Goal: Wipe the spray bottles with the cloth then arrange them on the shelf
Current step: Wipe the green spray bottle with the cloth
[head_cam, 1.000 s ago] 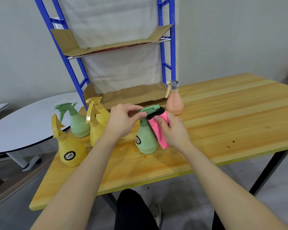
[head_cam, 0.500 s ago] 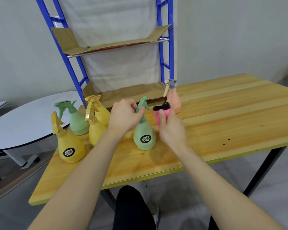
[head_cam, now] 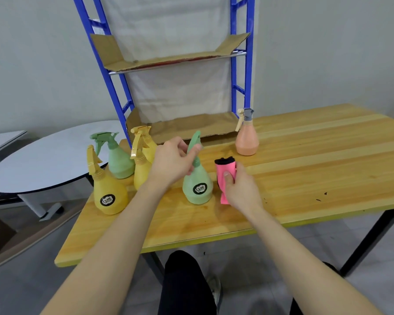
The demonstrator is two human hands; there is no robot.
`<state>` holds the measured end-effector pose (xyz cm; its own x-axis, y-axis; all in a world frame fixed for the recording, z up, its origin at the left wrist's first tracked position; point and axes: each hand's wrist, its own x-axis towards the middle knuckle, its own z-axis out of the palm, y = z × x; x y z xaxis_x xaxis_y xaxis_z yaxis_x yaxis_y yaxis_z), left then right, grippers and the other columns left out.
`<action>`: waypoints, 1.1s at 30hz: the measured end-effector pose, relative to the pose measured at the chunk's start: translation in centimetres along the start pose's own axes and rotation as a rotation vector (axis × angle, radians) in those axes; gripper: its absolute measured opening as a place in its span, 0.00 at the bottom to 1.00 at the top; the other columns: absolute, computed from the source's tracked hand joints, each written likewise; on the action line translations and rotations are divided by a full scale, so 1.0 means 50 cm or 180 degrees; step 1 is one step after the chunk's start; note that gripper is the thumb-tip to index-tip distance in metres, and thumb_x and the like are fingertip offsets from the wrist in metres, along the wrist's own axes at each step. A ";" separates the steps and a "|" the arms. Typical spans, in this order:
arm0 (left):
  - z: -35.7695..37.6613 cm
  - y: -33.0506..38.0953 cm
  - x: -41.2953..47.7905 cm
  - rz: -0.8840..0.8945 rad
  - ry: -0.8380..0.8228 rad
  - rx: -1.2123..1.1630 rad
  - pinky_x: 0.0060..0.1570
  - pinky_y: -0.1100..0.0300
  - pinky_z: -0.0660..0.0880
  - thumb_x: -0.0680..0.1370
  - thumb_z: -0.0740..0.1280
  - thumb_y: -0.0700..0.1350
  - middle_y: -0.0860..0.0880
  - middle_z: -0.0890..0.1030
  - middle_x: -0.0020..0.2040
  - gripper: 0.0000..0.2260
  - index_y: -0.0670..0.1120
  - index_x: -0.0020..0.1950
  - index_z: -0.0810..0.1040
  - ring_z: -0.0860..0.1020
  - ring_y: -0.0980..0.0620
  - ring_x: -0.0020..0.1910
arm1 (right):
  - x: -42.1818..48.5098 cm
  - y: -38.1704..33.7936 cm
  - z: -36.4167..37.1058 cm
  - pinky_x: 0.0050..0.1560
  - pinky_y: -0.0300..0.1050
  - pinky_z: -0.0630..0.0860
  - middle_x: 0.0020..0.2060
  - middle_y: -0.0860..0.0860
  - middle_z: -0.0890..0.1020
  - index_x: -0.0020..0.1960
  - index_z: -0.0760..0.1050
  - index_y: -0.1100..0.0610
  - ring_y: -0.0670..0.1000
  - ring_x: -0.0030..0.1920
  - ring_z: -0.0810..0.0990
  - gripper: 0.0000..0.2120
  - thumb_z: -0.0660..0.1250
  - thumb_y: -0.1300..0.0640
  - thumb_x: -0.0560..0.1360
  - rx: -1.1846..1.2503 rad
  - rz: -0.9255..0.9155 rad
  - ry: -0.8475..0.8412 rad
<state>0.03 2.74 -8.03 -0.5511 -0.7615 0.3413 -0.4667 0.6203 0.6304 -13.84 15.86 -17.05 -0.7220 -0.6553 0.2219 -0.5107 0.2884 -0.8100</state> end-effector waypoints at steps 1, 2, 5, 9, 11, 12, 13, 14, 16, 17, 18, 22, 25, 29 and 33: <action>-0.002 0.002 -0.004 -0.0077 -0.0124 -0.0088 0.42 0.57 0.81 0.81 0.68 0.65 0.51 0.87 0.34 0.20 0.48 0.53 0.77 0.86 0.57 0.35 | 0.000 0.002 -0.005 0.42 0.49 0.71 0.49 0.52 0.82 0.64 0.72 0.55 0.54 0.42 0.77 0.08 0.60 0.55 0.87 -0.0024 -0.0003 -0.0011; -0.005 -0.001 -0.007 -0.0118 -0.0222 -0.0119 0.44 0.56 0.81 0.80 0.69 0.67 0.51 0.88 0.38 0.22 0.49 0.56 0.78 0.86 0.55 0.38 | -0.001 0.005 -0.010 0.42 0.49 0.70 0.48 0.52 0.82 0.63 0.72 0.55 0.55 0.42 0.77 0.07 0.60 0.55 0.87 -0.0068 -0.0045 -0.0003; -0.004 -0.042 -0.023 -0.0158 -0.0671 -0.0008 0.46 0.55 0.78 0.76 0.75 0.64 0.51 0.83 0.51 0.27 0.53 0.70 0.74 0.82 0.53 0.48 | 0.004 0.016 -0.027 0.37 0.50 0.68 0.45 0.51 0.82 0.62 0.73 0.53 0.57 0.43 0.78 0.06 0.59 0.56 0.86 -0.0218 -0.0189 0.0098; 0.029 -0.102 -0.049 -0.0149 -0.1135 0.0269 0.62 0.49 0.81 0.71 0.82 0.59 0.52 0.77 0.70 0.46 0.54 0.83 0.62 0.79 0.51 0.63 | 0.023 0.023 -0.059 0.40 0.50 0.69 0.45 0.52 0.80 0.65 0.73 0.51 0.59 0.44 0.77 0.12 0.59 0.61 0.84 -0.0482 -0.0400 0.0292; 0.049 -0.114 -0.049 -0.0091 -0.1162 0.0362 0.64 0.49 0.80 0.73 0.81 0.58 0.52 0.77 0.73 0.46 0.54 0.84 0.61 0.79 0.50 0.65 | 0.030 0.030 -0.075 0.42 0.51 0.70 0.46 0.51 0.78 0.67 0.74 0.51 0.59 0.45 0.77 0.16 0.60 0.63 0.82 -0.0703 -0.0536 0.0415; 0.060 -0.115 -0.048 -0.0094 -0.1140 0.0396 0.64 0.50 0.80 0.73 0.81 0.58 0.51 0.77 0.74 0.45 0.54 0.84 0.62 0.80 0.50 0.65 | 0.033 0.035 -0.081 0.42 0.51 0.69 0.46 0.50 0.76 0.70 0.74 0.51 0.58 0.45 0.75 0.19 0.60 0.65 0.82 -0.0808 -0.0590 0.0505; 0.070 -0.112 -0.046 -0.0141 -0.1063 0.0427 0.62 0.49 0.80 0.72 0.81 0.60 0.51 0.79 0.71 0.44 0.54 0.82 0.64 0.80 0.49 0.64 | 0.034 0.039 -0.088 0.43 0.50 0.68 0.46 0.50 0.74 0.72 0.74 0.51 0.57 0.44 0.72 0.22 0.61 0.66 0.81 -0.0934 -0.0640 0.0582; 0.081 -0.105 -0.046 -0.0214 -0.0890 0.0495 0.58 0.49 0.81 0.70 0.81 0.64 0.51 0.81 0.67 0.43 0.53 0.79 0.68 0.81 0.49 0.61 | 0.036 0.047 -0.091 0.43 0.50 0.67 0.46 0.50 0.74 0.74 0.74 0.51 0.56 0.45 0.70 0.24 0.62 0.66 0.80 -0.1085 -0.0687 0.0616; 0.103 -0.086 -0.042 -0.0392 -0.0453 0.0919 0.47 0.50 0.82 0.65 0.77 0.75 0.52 0.81 0.57 0.43 0.52 0.69 0.71 0.81 0.48 0.54 | 0.036 0.062 -0.090 0.44 0.50 0.68 0.47 0.53 0.76 0.73 0.75 0.51 0.56 0.46 0.70 0.24 0.63 0.66 0.79 -0.1380 -0.0656 0.0470; 0.115 -0.080 -0.042 -0.0476 -0.0335 0.1111 0.45 0.50 0.82 0.63 0.73 0.80 0.51 0.80 0.55 0.45 0.50 0.67 0.70 0.81 0.47 0.53 | 0.035 0.071 -0.087 0.45 0.51 0.70 0.49 0.53 0.78 0.72 0.76 0.50 0.58 0.48 0.73 0.23 0.64 0.64 0.79 -0.1478 -0.0590 0.0270; 0.128 -0.078 -0.041 -0.0536 -0.0313 0.1151 0.46 0.49 0.83 0.63 0.70 0.83 0.50 0.80 0.56 0.47 0.49 0.67 0.69 0.82 0.46 0.54 | 0.032 0.080 -0.085 0.47 0.52 0.73 0.52 0.53 0.80 0.72 0.77 0.48 0.59 0.51 0.77 0.22 0.65 0.62 0.80 -0.1599 -0.0559 -0.0006; 0.159 -0.096 -0.028 -0.0463 -0.0583 0.0571 0.65 0.44 0.79 0.68 0.75 0.74 0.47 0.75 0.73 0.48 0.50 0.79 0.64 0.77 0.45 0.70 | 0.011 0.104 -0.088 0.66 0.53 0.74 0.63 0.52 0.84 0.76 0.76 0.46 0.59 0.64 0.79 0.23 0.65 0.54 0.81 -0.1935 -0.0734 -0.0607; 0.170 -0.108 -0.009 -0.0333 -0.0375 0.0676 0.62 0.44 0.81 0.69 0.78 0.69 0.48 0.80 0.70 0.45 0.52 0.79 0.66 0.79 0.45 0.67 | 0.027 0.109 -0.093 0.64 0.51 0.76 0.65 0.52 0.84 0.77 0.75 0.46 0.58 0.64 0.80 0.23 0.63 0.55 0.82 -0.1828 -0.0641 -0.0617; 0.202 -0.084 0.033 -0.0425 -0.0243 0.0815 0.52 0.46 0.84 0.66 0.77 0.71 0.49 0.82 0.64 0.43 0.52 0.73 0.68 0.82 0.45 0.60 | 0.062 0.106 -0.104 0.56 0.51 0.78 0.65 0.54 0.84 0.77 0.74 0.47 0.60 0.63 0.81 0.22 0.62 0.56 0.84 -0.1667 -0.0305 -0.0796; 0.248 -0.055 0.105 -0.0472 -0.0202 0.0880 0.54 0.47 0.81 0.71 0.77 0.67 0.46 0.80 0.65 0.39 0.49 0.74 0.67 0.81 0.42 0.63 | 0.097 0.113 -0.100 0.53 0.49 0.77 0.62 0.55 0.84 0.72 0.77 0.52 0.60 0.60 0.81 0.18 0.62 0.56 0.84 -0.1573 -0.0135 -0.0811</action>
<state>-10.16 -0.61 -16.64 -0.5009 -0.8395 0.2103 -0.7106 0.5377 0.4538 -22.57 17.82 -17.82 -0.5918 -0.8038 0.0608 -0.7392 0.5111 -0.4386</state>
